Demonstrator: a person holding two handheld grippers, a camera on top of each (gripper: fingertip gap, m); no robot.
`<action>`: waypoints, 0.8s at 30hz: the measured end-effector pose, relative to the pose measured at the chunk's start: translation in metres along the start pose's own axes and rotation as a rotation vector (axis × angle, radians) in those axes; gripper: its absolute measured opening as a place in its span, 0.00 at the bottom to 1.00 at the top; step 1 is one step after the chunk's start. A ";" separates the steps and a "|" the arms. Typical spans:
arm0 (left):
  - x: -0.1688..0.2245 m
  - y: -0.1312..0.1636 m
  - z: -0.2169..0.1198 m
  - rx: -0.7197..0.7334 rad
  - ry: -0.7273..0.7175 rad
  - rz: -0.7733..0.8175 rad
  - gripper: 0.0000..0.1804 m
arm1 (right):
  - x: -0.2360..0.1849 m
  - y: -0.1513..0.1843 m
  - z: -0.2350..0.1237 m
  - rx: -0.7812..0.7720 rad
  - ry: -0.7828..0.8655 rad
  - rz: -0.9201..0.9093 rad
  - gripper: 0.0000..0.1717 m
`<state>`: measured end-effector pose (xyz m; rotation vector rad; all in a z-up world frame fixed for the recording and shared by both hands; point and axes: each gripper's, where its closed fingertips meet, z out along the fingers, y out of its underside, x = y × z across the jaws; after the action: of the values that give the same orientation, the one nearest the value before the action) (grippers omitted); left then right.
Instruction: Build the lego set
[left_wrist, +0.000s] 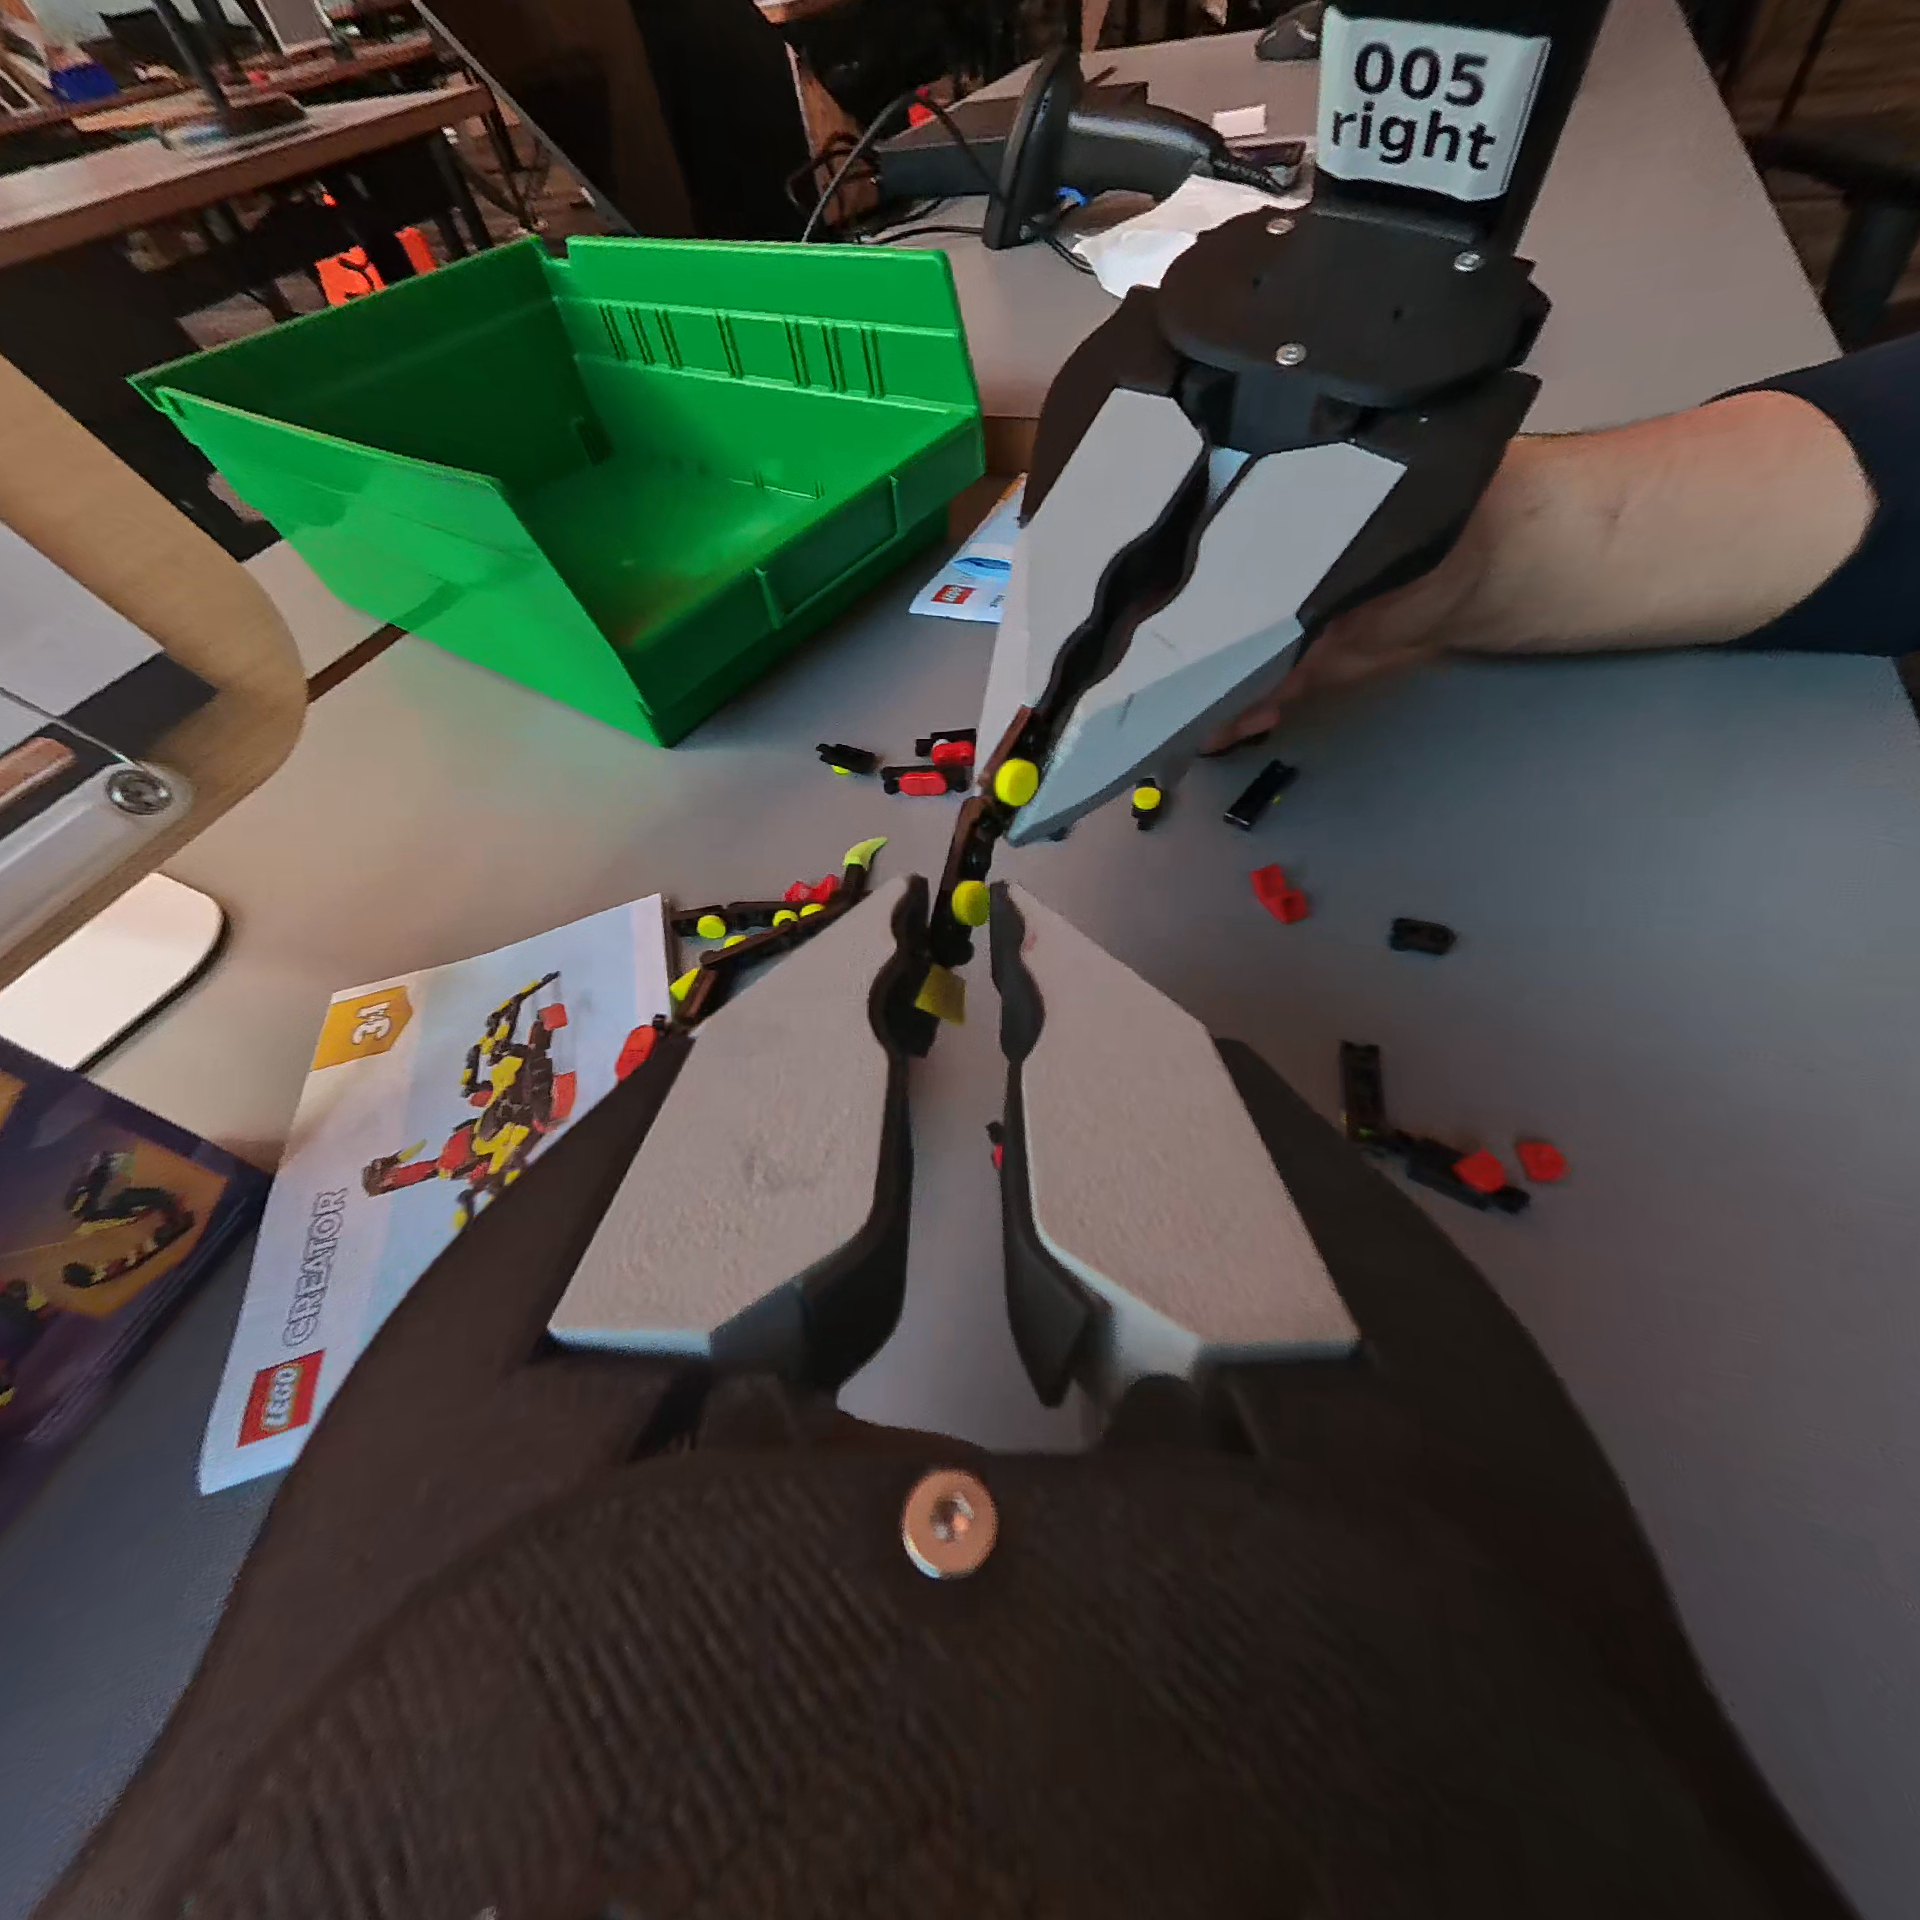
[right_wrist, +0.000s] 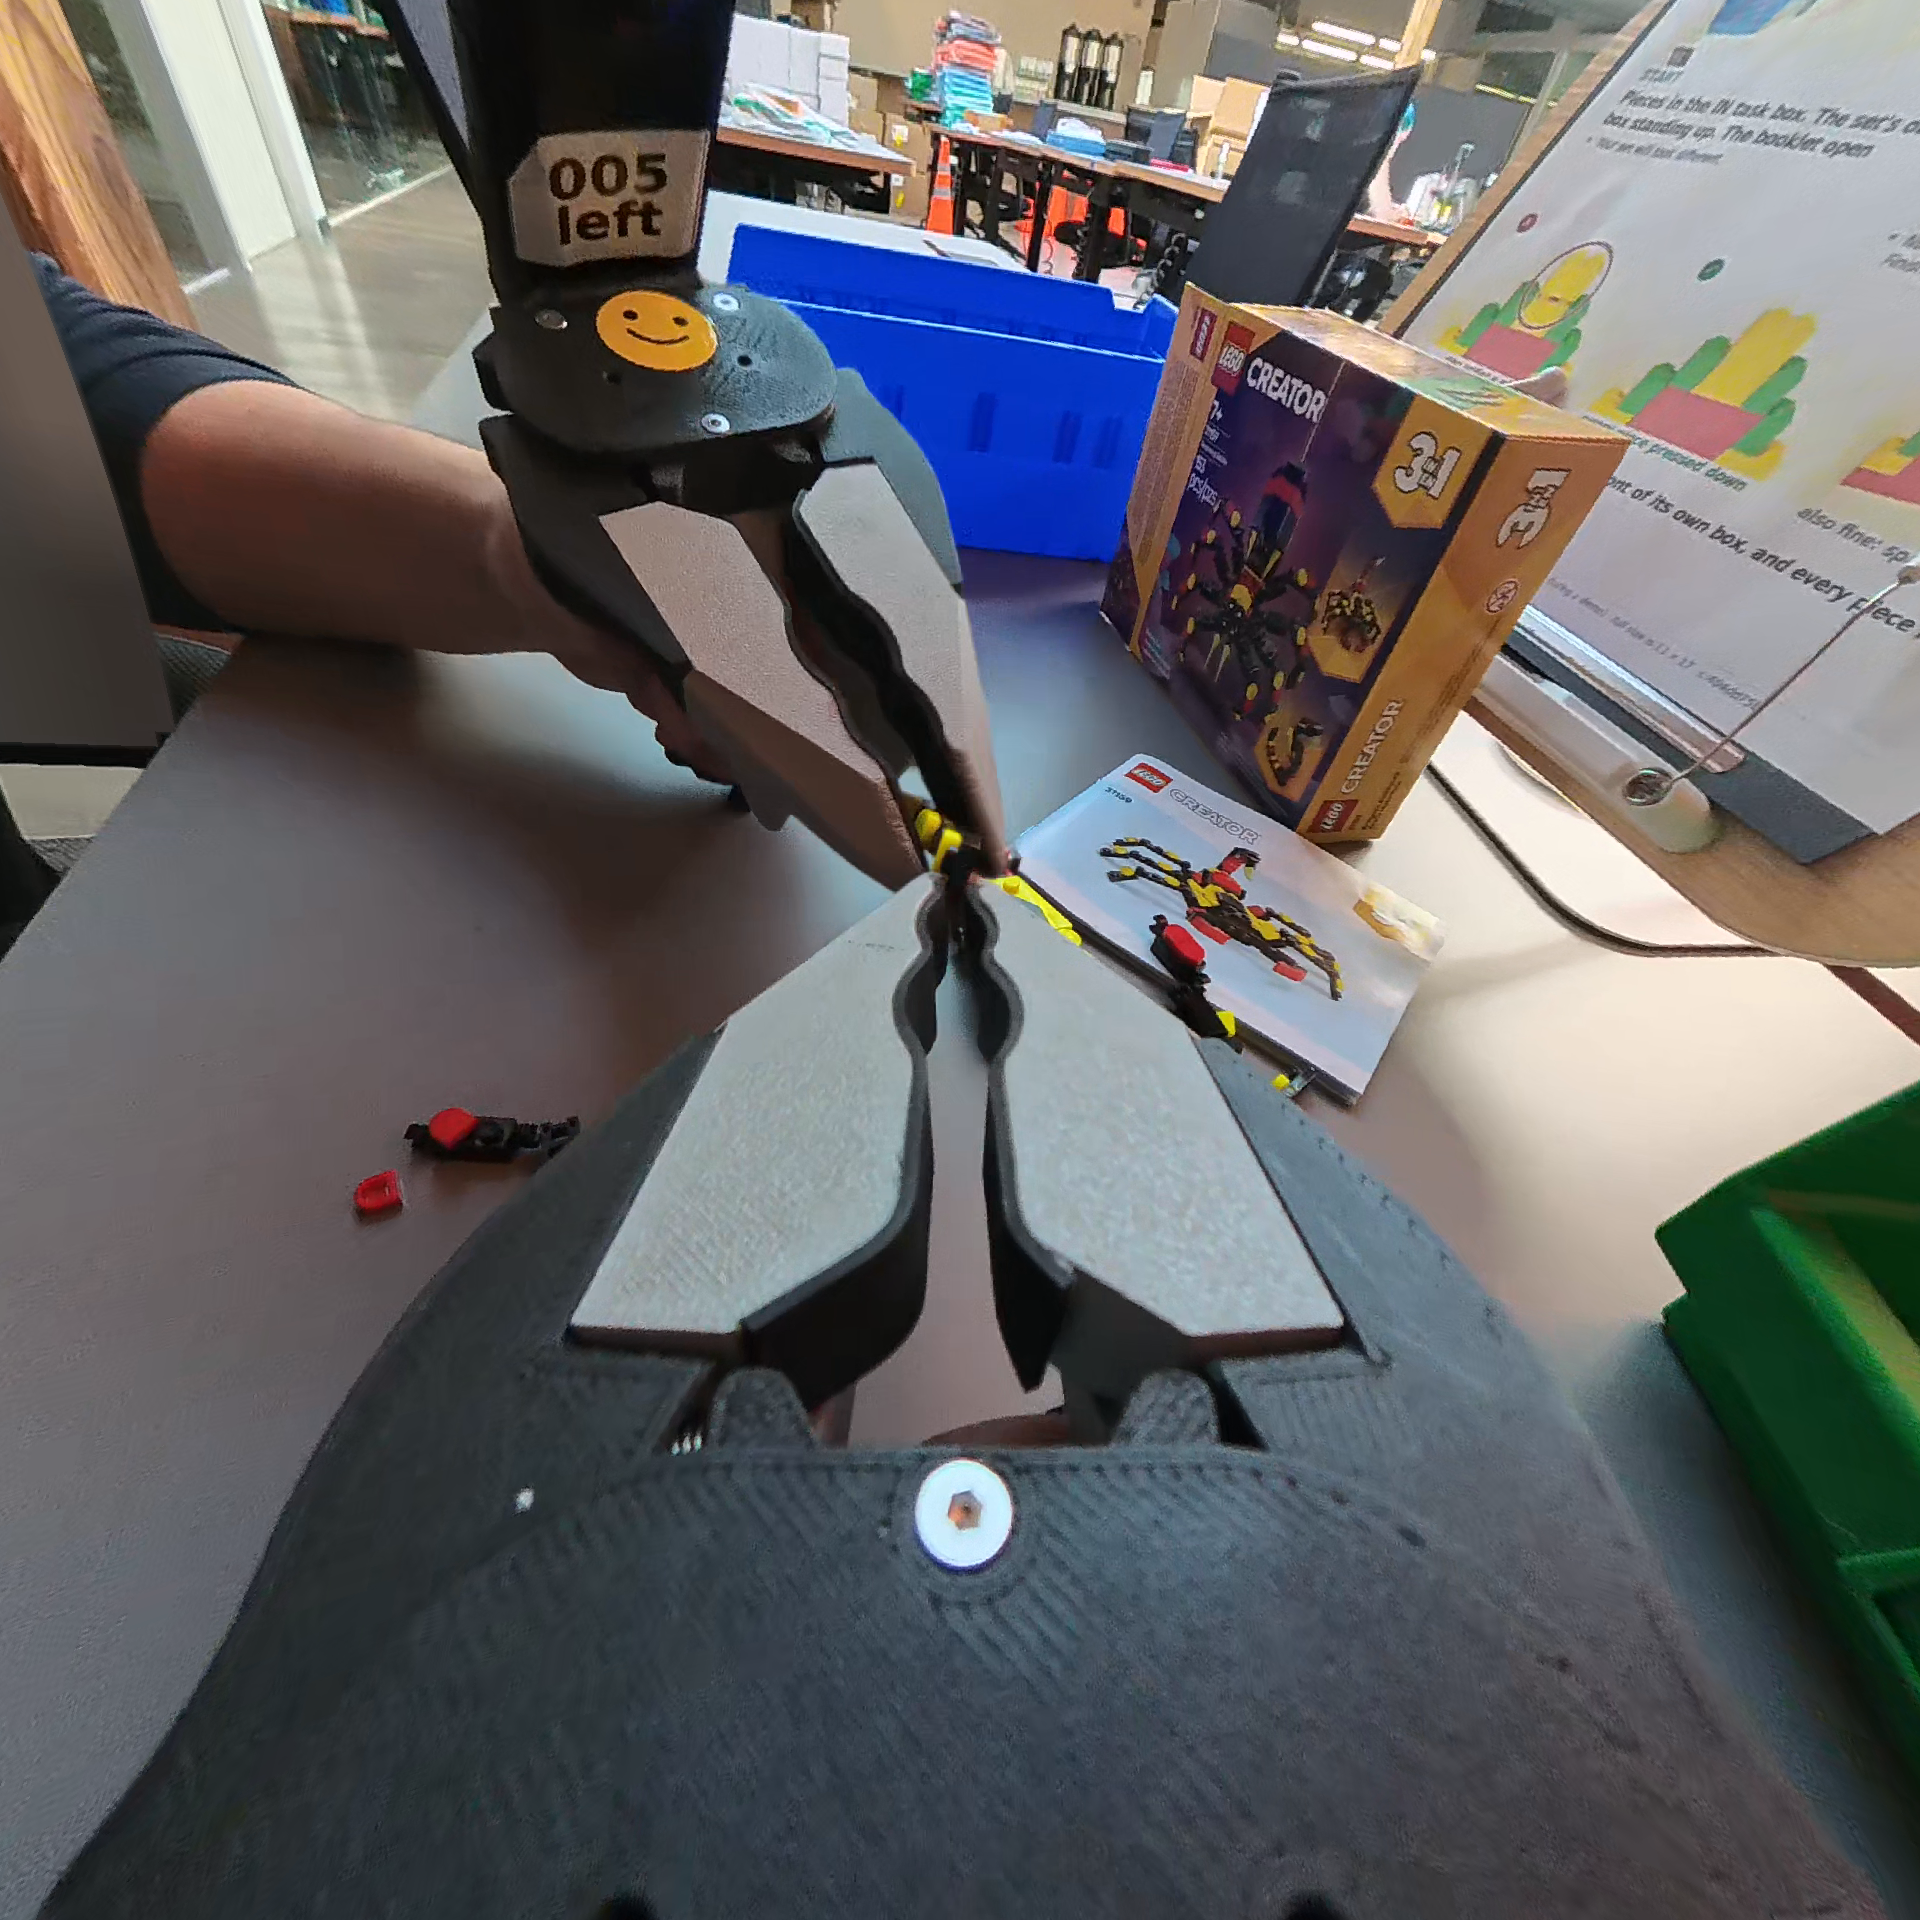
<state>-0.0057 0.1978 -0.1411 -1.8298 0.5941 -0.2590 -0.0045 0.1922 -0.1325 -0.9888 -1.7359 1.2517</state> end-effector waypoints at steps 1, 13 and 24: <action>0.003 0.001 0.001 -0.004 0.017 -0.011 0.04 | 0.000 0.000 -0.001 0.002 -0.005 0.007 0.00; 0.009 0.007 0.005 -0.044 0.051 -0.063 0.03 | 0.001 -0.006 -0.001 0.044 0.013 0.008 0.07; 0.006 -0.005 0.005 0.034 0.083 -0.287 0.02 | 0.010 -0.016 0.000 0.018 0.190 -0.189 0.02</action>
<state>0.0027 0.1998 -0.1386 -1.8758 0.3797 -0.5360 -0.0112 0.1976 -0.1157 -0.8811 -1.6261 1.0182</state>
